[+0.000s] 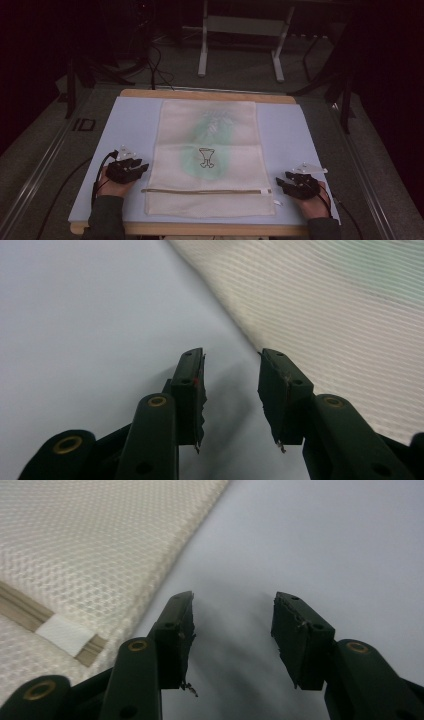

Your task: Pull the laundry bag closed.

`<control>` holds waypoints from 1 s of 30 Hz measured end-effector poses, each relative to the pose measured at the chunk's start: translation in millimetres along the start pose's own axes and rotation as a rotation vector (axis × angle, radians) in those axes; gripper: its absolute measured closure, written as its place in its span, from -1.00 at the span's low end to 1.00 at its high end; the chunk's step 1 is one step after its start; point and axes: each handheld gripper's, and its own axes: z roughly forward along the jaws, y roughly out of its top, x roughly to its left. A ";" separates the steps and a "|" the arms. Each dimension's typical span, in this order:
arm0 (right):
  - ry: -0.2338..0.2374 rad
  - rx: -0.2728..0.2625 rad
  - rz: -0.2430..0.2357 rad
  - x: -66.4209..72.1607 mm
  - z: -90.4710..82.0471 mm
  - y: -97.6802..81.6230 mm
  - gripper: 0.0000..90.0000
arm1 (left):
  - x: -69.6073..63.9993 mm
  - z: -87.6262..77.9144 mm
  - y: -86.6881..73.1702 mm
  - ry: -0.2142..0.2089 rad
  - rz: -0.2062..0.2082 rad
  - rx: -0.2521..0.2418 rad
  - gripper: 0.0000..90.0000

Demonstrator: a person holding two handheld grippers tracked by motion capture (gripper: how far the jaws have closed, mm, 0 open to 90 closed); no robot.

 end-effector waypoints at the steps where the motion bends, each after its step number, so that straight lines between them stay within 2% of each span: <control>1: 0.005 -0.002 -0.010 1.0 -0.2 1.0 0.13 | -0.7 0.2 0.4 -0.012 0.003 -0.002 0.39; 6: 0.020 0.010 -0.045 8.9 0.3 5.9 0.14 | -2.9 -0.4 2.9 -0.067 0.022 0.002 0.44; 9: 0.014 0.027 -0.067 11.9 0.7 7.6 0.14 | -5.0 -0.4 6.2 -0.070 0.043 0.029 0.39; 12: 0.019 0.026 -0.079 13.5 -0.4 9.2 0.14 | -5.8 -2.7 9.4 -0.091 0.040 0.015 0.42; 19: 0.030 0.027 -0.078 18.4 -4.4 14.0 0.14 | -8.1 -1.6 11.3 -0.118 0.064 0.027 0.40; 27: 0.060 0.003 -0.090 25.7 -8.8 18.9 0.13 | -10.5 1.0 13.3 -0.152 0.064 0.039 0.39; 30: 0.065 0.012 -0.090 29.4 -8.9 20.6 0.13 | -10.6 0.9 13.8 -0.158 0.061 0.040 0.41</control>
